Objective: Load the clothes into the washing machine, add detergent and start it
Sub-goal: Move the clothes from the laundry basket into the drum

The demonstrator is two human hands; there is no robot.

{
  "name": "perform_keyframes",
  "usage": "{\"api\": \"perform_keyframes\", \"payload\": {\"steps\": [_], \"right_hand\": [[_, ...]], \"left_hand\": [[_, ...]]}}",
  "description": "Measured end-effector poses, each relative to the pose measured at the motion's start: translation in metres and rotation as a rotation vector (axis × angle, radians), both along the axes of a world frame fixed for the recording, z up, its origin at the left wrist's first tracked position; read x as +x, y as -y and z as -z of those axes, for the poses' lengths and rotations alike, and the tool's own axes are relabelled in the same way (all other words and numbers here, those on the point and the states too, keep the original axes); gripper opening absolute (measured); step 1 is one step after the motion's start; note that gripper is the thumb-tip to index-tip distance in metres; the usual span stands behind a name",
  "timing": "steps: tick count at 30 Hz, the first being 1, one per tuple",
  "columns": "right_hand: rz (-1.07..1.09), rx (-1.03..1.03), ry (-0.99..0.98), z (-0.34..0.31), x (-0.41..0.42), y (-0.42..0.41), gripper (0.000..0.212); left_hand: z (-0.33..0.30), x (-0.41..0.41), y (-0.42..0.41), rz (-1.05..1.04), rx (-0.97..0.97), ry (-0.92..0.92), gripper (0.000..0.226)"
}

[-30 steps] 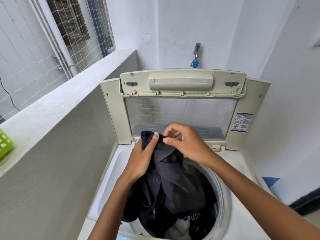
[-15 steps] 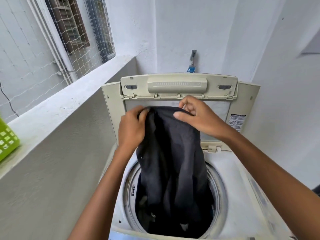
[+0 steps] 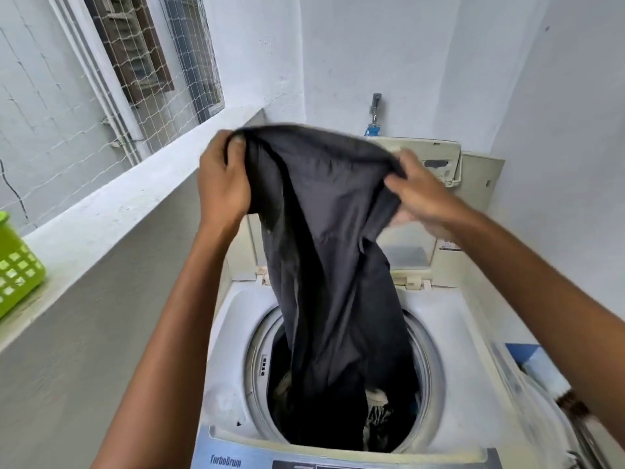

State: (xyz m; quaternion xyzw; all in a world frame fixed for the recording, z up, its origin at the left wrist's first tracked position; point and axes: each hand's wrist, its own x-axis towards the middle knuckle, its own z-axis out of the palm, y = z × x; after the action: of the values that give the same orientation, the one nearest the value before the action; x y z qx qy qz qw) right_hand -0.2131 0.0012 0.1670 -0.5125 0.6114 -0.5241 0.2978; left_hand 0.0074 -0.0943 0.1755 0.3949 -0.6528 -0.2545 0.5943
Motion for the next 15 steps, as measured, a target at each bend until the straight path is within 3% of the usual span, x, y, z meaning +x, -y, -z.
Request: {"api": "perform_keyframes", "payload": {"steps": [5,7,9,13,15], "right_hand": [[-0.259,-0.319,0.219,-0.078,0.035,-0.015,0.038],[-0.339,-0.417,0.314,-0.094,0.046,-0.018,0.035],[-0.312,-0.485,0.284,-0.101,0.053,-0.019,0.026],[-0.204,-0.524,0.057,-0.082,0.055,-0.012,0.024],[-0.174,-0.422,-0.103,-0.047,0.049,-0.003,0.020]], "left_hand": [[-0.046,-0.010,-0.017,0.021,-0.214,-0.133,0.018],[-0.065,-0.012,-0.026,0.051,-0.352,-0.199,0.023],[-0.076,-0.015,-0.032,0.089,-0.431,-0.212,0.020],[-0.054,-0.022,-0.033,0.207,-0.247,-0.119,0.009],[-0.025,-0.026,-0.026,0.177,-0.070,0.098,0.011]]}}
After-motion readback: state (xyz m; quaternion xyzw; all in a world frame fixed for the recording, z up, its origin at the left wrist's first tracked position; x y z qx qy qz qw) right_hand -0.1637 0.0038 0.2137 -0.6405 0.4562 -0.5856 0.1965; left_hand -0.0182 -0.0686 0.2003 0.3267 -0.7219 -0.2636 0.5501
